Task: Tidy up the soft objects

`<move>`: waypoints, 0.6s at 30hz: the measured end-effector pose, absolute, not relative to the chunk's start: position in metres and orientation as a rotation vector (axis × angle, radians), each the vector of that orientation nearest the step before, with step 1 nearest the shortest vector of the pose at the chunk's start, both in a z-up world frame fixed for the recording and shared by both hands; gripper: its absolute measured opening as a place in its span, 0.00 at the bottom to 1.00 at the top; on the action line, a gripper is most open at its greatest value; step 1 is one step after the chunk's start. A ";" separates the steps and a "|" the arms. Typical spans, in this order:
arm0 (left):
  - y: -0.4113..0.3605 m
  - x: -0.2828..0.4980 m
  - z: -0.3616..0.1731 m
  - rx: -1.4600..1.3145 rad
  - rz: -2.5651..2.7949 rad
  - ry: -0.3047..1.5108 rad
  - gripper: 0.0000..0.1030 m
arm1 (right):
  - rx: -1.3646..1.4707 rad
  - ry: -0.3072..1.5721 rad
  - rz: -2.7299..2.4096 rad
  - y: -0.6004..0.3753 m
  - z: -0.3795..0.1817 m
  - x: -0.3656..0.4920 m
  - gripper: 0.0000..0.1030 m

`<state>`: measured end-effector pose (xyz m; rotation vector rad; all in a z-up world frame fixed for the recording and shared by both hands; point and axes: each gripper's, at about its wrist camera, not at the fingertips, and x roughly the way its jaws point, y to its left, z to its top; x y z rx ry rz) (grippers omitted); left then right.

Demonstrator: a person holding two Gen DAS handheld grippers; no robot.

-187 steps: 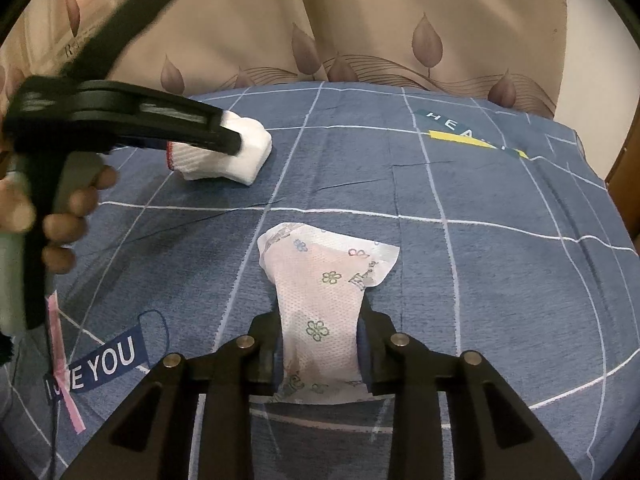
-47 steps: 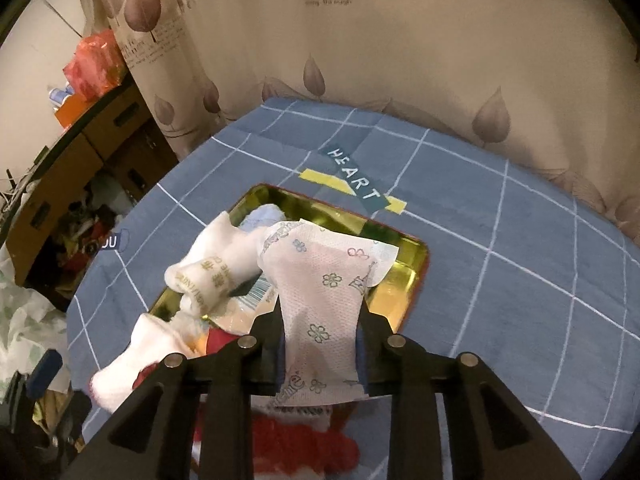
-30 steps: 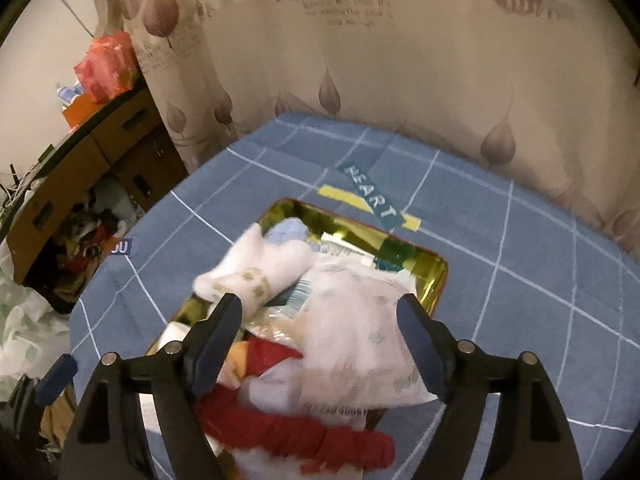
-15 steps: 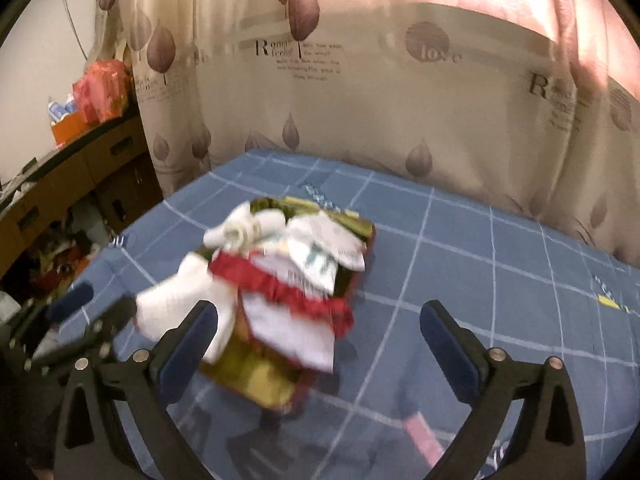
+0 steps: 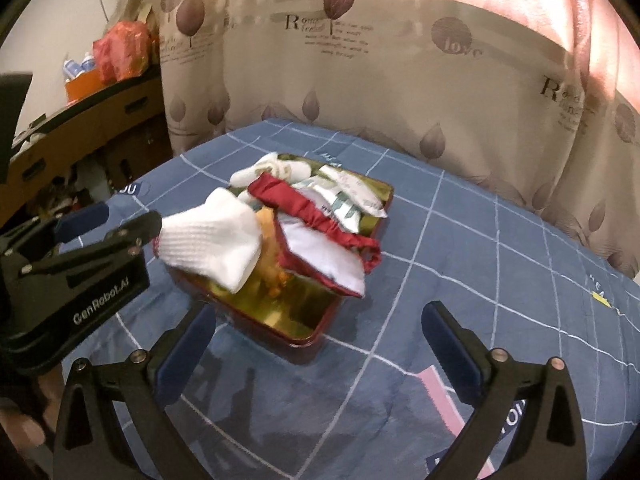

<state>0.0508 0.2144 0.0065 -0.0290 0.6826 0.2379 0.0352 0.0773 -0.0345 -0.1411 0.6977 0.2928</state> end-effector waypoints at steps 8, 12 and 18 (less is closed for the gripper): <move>0.218 0.052 0.007 -0.037 0.243 0.689 0.56 | -0.153 0.735 0.318 0.085 -0.046 0.035 0.99; 0.218 0.052 0.007 -0.040 0.238 0.689 0.56 | -0.159 0.731 0.319 0.086 -0.046 0.034 0.99; 0.216 0.051 0.006 -0.031 0.240 0.688 0.56 | -0.157 0.736 0.324 0.087 -0.047 0.034 0.99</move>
